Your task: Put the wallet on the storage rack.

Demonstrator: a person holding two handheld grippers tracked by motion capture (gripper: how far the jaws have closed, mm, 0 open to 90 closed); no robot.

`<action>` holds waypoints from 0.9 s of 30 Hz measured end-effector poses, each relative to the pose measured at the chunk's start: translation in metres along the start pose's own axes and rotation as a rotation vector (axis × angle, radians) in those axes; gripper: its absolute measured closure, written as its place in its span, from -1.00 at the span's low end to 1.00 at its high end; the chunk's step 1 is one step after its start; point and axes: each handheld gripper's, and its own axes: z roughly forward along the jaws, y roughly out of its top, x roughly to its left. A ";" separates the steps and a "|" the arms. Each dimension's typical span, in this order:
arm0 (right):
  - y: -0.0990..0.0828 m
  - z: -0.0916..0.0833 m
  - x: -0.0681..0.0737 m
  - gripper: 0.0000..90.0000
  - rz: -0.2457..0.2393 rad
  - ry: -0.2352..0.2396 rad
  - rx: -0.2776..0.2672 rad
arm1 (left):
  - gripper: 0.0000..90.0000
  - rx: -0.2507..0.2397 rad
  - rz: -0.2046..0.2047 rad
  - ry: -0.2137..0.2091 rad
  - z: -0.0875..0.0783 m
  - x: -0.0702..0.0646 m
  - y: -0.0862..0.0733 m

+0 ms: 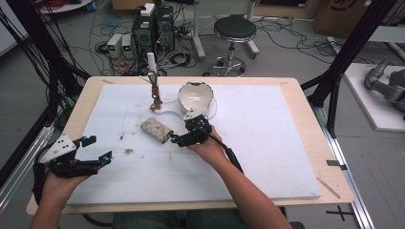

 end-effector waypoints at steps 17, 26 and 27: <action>0.012 0.042 0.008 -0.60 -0.007 0.028 0.048 | -0.64 0.008 -0.008 0.007 0.000 0.003 -0.001; 0.014 0.065 0.015 -0.60 -0.008 0.040 0.091 | -0.64 0.010 -0.009 0.011 -0.002 0.006 -0.003; 0.013 0.067 0.016 -0.60 -0.007 0.038 0.094 | -0.64 0.010 -0.009 0.011 -0.002 0.006 -0.003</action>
